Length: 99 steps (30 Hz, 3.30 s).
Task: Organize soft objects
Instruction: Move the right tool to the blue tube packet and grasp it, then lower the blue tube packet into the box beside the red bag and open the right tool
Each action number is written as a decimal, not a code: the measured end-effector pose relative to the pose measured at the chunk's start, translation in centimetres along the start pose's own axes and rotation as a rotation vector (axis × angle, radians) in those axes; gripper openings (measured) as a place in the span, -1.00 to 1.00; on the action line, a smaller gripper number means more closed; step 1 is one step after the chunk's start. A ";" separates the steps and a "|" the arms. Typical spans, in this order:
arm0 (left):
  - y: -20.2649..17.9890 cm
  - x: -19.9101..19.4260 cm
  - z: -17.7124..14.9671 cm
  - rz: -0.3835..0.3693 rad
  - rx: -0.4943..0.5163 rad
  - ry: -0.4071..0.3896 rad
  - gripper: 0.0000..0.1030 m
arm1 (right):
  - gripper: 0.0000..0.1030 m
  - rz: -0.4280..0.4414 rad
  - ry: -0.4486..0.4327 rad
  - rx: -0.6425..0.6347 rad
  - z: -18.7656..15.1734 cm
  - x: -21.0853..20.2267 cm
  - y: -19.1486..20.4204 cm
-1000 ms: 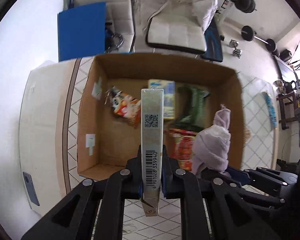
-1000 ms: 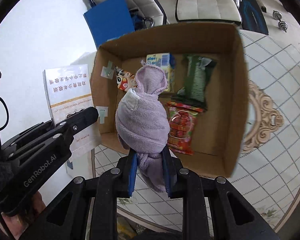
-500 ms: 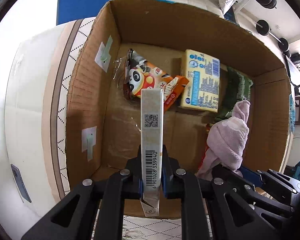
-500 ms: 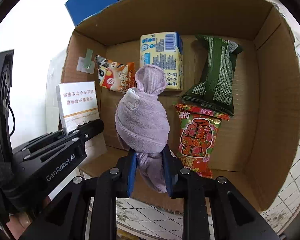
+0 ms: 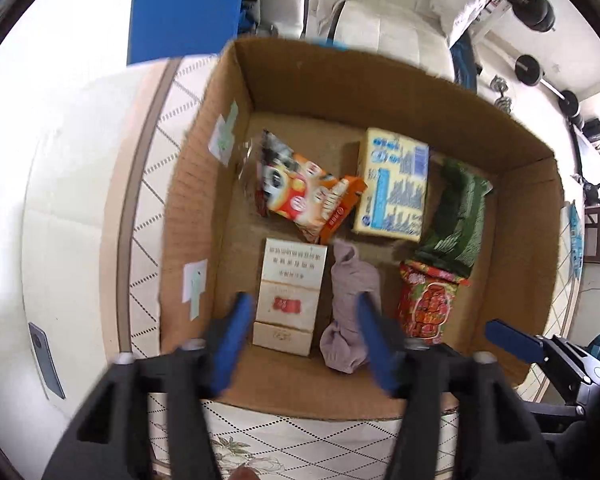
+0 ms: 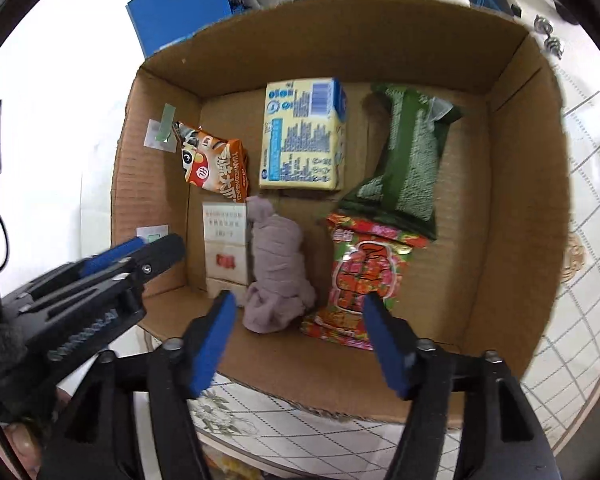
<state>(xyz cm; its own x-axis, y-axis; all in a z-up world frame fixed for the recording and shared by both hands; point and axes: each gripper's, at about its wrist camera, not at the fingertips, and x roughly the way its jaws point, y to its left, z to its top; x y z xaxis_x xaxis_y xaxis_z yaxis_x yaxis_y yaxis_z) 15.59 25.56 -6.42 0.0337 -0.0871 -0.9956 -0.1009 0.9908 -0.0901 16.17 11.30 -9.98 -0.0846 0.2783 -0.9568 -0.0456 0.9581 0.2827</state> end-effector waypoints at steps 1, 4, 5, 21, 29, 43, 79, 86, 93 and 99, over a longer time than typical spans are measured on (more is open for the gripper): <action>0.0 -0.5 -0.1 0.005 0.004 -0.016 0.53 | 0.66 -0.018 -0.010 -0.004 -0.1 -0.4 0.0; -0.5 -2.1 -0.6 0.033 0.030 -0.065 0.75 | 0.73 -0.094 -0.045 -0.011 -1.0 -2.1 -0.6; -0.5 -2.4 -0.8 0.037 0.036 -0.079 0.75 | 0.74 -0.131 -0.058 -0.008 -1.3 -2.7 -0.8; -4.9 -6.0 -3.6 0.012 0.069 -0.185 0.88 | 0.85 -0.164 -0.199 0.046 -5.1 -9.4 -5.4; -11.3 -5.2 -2.2 0.016 0.066 -0.164 0.88 | 0.85 -0.181 -0.196 0.220 -4.1 -12.5 -18.2; -19.7 3.6 3.9 0.266 -0.022 -0.129 0.88 | 0.85 -0.282 -0.154 0.467 5.6 -8.4 -43.3; -8.2 -1.7 -0.6 0.029 0.084 -0.133 0.88 | -0.71 0.072 -0.220 0.180 -2.3 -9.7 -11.1; -6.2 0.8 0.0 0.035 0.090 -0.116 0.88 | -0.71 -0.032 -0.167 0.195 -1.1 -4.9 -9.4; -5.1 2.9 0.2 0.044 0.082 -0.091 0.88 | -0.70 -0.113 -0.140 0.216 -0.1 -2.4 -9.9; -4.6 2.9 0.2 0.046 0.078 -0.083 0.88 | -0.45 -0.166 -0.136 0.167 0.3 -1.9 -9.0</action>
<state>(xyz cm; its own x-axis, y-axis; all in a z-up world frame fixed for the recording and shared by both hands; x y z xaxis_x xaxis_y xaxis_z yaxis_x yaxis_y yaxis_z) 16.31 20.75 -8.90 0.1132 -0.0356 -0.9929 -0.0269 0.9989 -0.0389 17.05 2.20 -10.73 0.0452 0.1117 -0.9927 0.1183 0.9861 0.1163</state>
